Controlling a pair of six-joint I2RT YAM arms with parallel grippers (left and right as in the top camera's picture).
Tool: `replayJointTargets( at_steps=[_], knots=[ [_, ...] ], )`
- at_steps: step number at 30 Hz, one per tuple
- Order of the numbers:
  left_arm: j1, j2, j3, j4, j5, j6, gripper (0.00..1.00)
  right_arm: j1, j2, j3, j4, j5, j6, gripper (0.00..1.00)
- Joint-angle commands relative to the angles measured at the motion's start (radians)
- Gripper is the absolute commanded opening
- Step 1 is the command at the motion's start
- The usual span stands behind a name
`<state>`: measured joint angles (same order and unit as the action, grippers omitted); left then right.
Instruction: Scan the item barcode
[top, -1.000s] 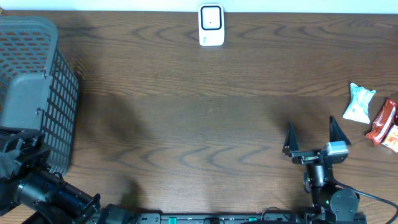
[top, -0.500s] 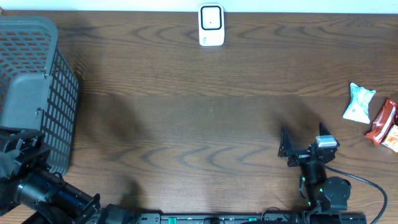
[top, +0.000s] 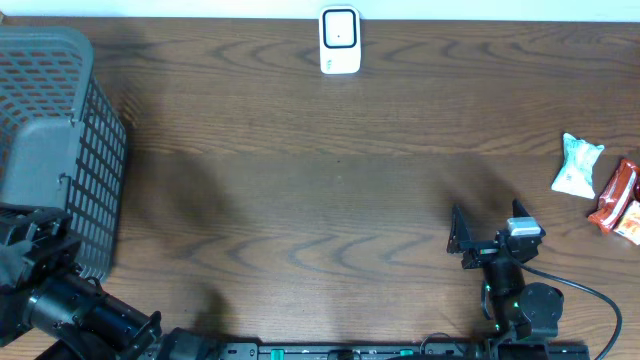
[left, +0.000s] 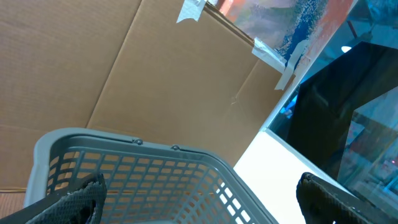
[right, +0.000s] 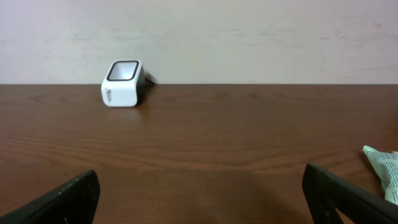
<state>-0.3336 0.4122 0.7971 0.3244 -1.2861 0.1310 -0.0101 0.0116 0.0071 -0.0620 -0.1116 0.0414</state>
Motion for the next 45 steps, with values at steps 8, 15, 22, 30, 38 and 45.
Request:
replayJointTargets(
  at_steps=[8, 15, 22, 30, 38, 45],
  knots=[
    [0.005, -0.007, 0.007, 0.005, -0.01, 0.006, 0.98, -0.003, -0.006, -0.002, -0.003, 0.008, 0.01, 0.99],
    [0.005, -0.007, 0.007, 0.005, -0.01, 0.006, 0.98, -0.003, -0.006, -0.002, -0.003, 0.008, 0.01, 0.99],
    [0.005, -0.007, 0.007, 0.005, -0.048, 0.006, 0.98, -0.003, -0.006, -0.002, -0.003, 0.009, 0.01, 0.99],
    [-0.002, -0.021, -0.03, -0.057, -0.035, -0.123, 0.98, -0.003, -0.006, -0.002, -0.003, 0.008, 0.01, 0.99],
    [0.011, -0.126, -0.058, -0.33, 0.309, -0.268, 0.98, -0.003, -0.006, -0.002, -0.003, 0.008, 0.01, 0.99],
    [0.09, -0.161, -0.06, -0.596, 0.743, -0.267, 0.98, -0.003, -0.006, -0.002, -0.003, 0.008, 0.01, 0.99]
  ],
)
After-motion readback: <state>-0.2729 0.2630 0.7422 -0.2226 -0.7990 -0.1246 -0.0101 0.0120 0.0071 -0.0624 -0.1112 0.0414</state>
